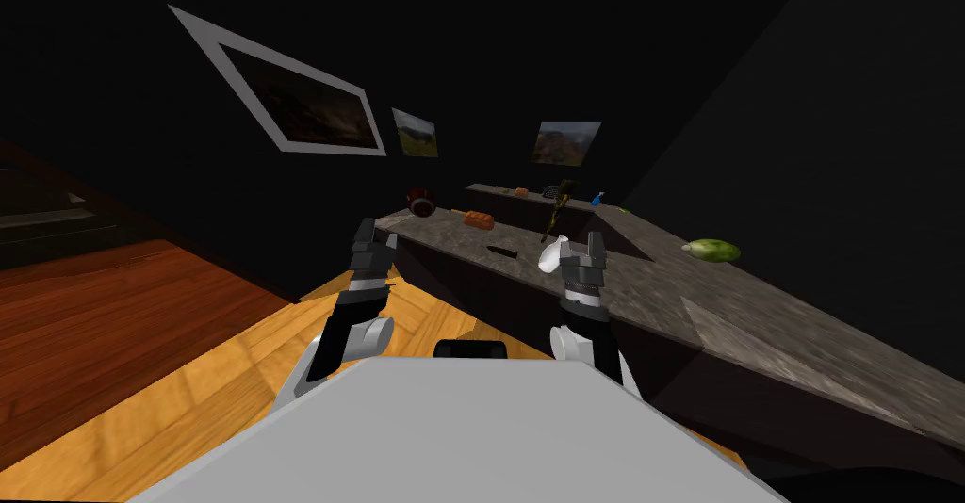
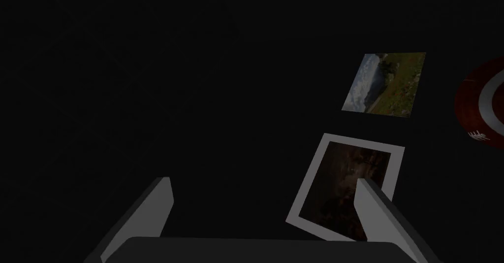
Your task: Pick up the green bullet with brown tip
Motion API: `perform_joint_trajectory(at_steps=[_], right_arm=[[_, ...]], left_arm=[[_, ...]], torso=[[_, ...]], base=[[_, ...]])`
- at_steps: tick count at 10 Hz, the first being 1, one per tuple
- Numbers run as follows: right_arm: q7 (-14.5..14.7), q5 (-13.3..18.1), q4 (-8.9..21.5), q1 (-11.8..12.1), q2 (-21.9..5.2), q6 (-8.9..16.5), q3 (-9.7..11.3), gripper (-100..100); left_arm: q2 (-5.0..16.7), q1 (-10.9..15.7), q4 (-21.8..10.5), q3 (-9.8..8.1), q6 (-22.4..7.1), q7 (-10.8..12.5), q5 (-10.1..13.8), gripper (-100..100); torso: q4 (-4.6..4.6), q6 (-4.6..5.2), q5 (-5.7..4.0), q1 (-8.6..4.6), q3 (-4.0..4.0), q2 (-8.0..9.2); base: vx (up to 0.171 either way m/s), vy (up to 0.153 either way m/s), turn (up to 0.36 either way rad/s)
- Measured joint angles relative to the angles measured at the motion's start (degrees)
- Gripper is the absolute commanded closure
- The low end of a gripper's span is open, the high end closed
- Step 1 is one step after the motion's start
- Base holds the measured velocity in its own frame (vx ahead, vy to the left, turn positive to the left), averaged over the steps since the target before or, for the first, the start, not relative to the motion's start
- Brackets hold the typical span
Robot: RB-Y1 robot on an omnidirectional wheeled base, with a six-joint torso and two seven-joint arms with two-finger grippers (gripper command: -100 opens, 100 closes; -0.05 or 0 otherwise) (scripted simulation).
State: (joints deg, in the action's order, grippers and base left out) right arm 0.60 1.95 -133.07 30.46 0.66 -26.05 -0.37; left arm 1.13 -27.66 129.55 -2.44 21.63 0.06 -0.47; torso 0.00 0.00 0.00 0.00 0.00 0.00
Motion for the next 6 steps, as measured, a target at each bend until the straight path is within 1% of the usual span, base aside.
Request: perform_joint_trajectory(at_steps=[1,3,4,5,6], right_arm=[[0.31,0.2,0.23,0.66,-1.22,0.16,0.08,-100],[1.35,0.65,0.45,2.92,-4.52,1.57,-0.17,-100],[2.0,0.91,0.26,4.62,-6.21,2.79,-0.4,-100],[2.63,1.03,1.27,6.12,-8.07,3.62,-1.09,-100],[3.61,1.51,2.09,7.88,-9.54,4.34,-1.17,-100]], left_arm=[[0.0,0.0,0.0,0.0,0.0,0.0,0.0,0],[0.0,0.0,0.0,0.01,0.0,0.0,0.0,0],[-0.01,0.01,0.0,0.01,0.0,0.0,0.0,0],[-0.01,0.0,0.0,0.01,0.0,0.0,0.0,0],[-0.01,0.01,0.0,0.01,0.0,0.0,0.0,0]], torso=[[0.0,-0.01,0.01,0.03,0.0,0.01],[0.01,-0.01,0.03,0.14,0.02,0.04],[0.01,-0.01,0.04,0.2,0.04,0.06],[0.01,-0.01,0.05,0.22,0.03,0.05],[0.01,-0.01,0.06,0.3,0.03,0.06]], base=[[-0.006,0.029,0.09],[-0.01,0.053,0.133],[-0.007,0.069,0.139],[-0.009,0.087,0.168],[-0.004,0.066,0.049]])
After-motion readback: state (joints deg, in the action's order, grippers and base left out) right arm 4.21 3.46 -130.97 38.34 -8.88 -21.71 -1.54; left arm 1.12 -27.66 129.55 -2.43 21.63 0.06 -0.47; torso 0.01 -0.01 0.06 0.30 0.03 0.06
